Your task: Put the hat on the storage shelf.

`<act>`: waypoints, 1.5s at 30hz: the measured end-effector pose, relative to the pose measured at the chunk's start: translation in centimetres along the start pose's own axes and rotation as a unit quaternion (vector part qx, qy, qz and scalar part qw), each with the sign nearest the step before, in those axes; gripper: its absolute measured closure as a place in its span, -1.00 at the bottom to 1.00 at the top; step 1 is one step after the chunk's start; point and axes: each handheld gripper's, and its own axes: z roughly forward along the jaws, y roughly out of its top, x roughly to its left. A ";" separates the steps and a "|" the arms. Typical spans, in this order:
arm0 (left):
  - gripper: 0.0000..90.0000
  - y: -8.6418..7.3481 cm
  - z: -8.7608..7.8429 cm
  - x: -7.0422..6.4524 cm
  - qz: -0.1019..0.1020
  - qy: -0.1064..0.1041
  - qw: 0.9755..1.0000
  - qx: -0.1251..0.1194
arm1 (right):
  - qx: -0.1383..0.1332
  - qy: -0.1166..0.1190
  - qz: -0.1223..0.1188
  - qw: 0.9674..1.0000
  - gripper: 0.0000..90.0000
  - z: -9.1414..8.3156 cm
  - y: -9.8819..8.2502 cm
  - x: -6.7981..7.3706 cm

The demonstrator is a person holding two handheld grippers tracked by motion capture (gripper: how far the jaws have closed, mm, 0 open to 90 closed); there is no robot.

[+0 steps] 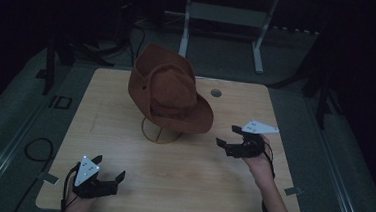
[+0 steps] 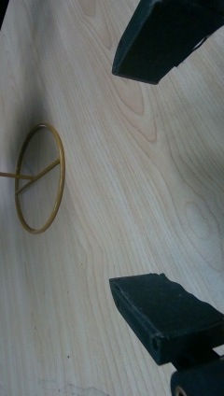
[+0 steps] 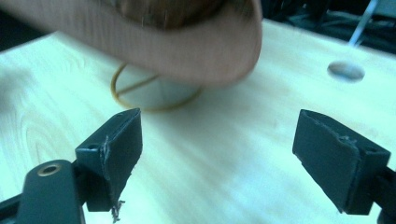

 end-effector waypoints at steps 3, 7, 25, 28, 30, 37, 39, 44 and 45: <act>-0.94 0.0 0.0 0.0 -0.003 0.001 1.000 -0.001 | 0.006 0.001 0.008 1.000 -0.65 0.0 -1.7 0.1; -0.94 0.0 0.0 0.0 -0.003 0.001 1.000 -0.001 | 0.013 0.001 0.028 1.000 -0.68 -0.2 -4.3 0.2; -0.94 0.0 0.0 0.2 -0.008 0.005 1.000 -0.001 | 0.017 -0.056 0.052 0.997 -0.68 -5.1 -10.5 -0.3; -0.94 0.0 0.0 0.2 -0.008 0.004 1.000 -0.001 | 0.017 -0.063 0.065 0.996 -0.68 -5.9 -11.1 -0.6; -0.94 0.0 0.0 0.1 -0.010 0.004 1.000 -0.001 | 0.019 -0.071 0.069 0.995 -0.68 -6.4 -11.6 -0.7; -0.94 -0.1 -0.1 0.3 -0.012 0.004 1.000 -0.001 | 0.025 -0.107 0.067 0.992 -0.68 -7.6 -12.4 -1.5; -0.94 -0.1 -0.1 0.2 -0.011 0.005 1.000 -0.001 | 0.018 -0.110 0.081 0.990 -0.68 -7.9 -12.7 -2.0; -0.94 -0.1 -0.1 0.3 -0.014 0.004 1.000 -0.002 | 0.013 -0.120 0.091 0.989 -0.68 -8.1 -12.8 -2.6; -0.94 -0.1 -0.1 0.3 -0.015 0.005 1.000 -0.002 | 0.012 -0.120 0.093 0.988 -0.68 -8.1 -12.9 -2.6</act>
